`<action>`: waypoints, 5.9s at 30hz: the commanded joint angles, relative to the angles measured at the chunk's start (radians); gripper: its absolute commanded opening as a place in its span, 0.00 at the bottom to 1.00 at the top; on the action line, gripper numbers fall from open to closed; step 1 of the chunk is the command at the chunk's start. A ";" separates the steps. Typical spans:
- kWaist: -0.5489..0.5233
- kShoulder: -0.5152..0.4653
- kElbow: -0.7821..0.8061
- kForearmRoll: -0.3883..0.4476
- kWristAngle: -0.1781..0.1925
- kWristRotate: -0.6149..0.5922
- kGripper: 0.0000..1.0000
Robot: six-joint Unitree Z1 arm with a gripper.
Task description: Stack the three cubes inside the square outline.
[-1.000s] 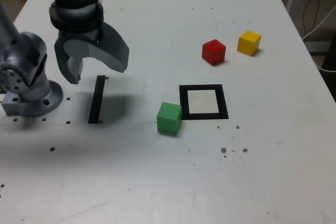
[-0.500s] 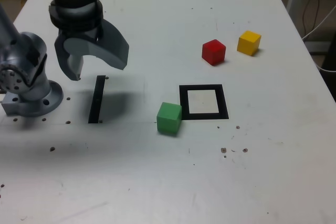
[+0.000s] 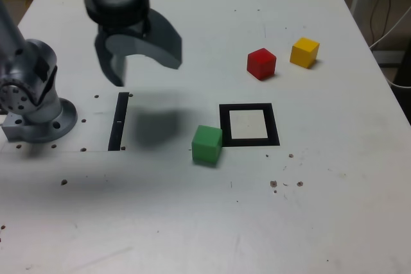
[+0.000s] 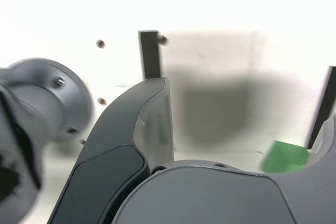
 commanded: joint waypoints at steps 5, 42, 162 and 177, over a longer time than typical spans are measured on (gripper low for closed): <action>0.036 0.122 -0.208 0.039 -0.020 0.044 1.00; 0.318 0.672 -0.808 0.243 -0.098 -0.103 0.98; -0.028 0.568 -0.507 -0.015 -0.157 -0.092 0.32; -0.026 0.608 -0.508 -0.029 -0.143 -0.096 0.64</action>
